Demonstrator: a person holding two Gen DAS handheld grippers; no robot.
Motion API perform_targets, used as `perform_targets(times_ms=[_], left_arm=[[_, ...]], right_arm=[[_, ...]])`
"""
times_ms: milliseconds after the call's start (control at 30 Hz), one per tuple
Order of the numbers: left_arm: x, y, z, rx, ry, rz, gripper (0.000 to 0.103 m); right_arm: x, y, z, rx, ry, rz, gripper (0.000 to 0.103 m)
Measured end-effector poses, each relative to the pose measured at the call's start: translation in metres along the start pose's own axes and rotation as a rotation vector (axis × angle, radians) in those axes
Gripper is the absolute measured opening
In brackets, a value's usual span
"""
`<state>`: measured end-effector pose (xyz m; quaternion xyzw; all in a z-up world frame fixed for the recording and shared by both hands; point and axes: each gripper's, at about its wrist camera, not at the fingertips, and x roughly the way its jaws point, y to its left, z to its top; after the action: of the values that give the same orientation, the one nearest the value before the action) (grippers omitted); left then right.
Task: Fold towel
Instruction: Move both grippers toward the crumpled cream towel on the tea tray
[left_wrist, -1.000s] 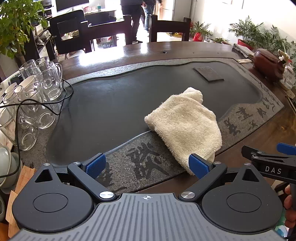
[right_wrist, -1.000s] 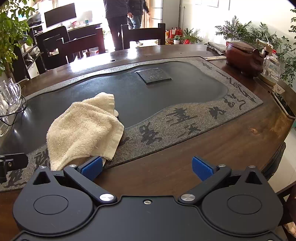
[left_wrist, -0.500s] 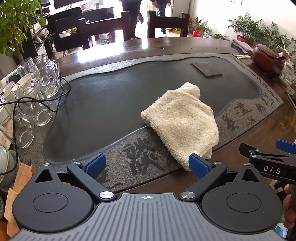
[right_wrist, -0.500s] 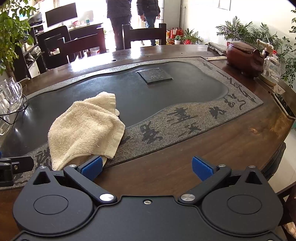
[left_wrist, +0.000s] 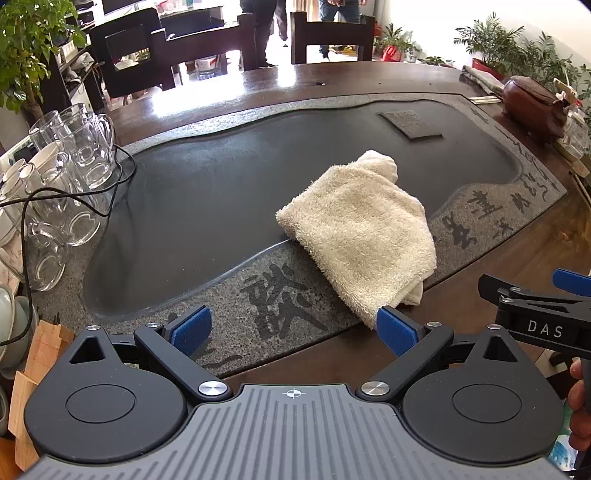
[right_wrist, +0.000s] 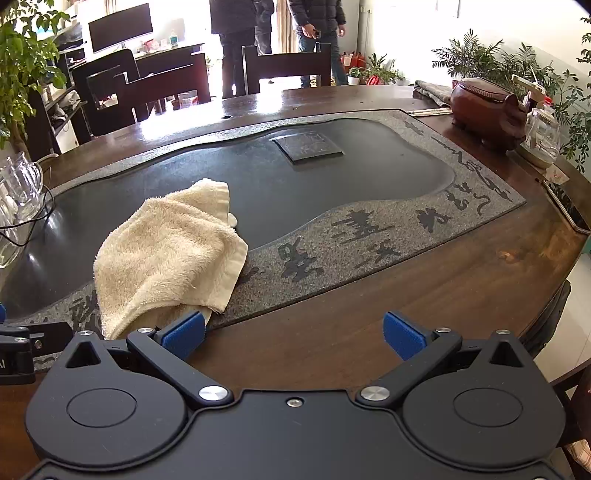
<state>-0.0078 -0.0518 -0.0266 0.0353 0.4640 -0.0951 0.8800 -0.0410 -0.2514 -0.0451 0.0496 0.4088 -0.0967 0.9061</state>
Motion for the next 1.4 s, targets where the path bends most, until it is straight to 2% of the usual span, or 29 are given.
perform_targets(times_ms=[1400], left_arm=[[0.003,-0.018,0.003,0.065,0.012,-0.029,0.097]], right_arm=[[0.003,-0.01,-0.001,0.024,0.015,-0.013,0.103]])
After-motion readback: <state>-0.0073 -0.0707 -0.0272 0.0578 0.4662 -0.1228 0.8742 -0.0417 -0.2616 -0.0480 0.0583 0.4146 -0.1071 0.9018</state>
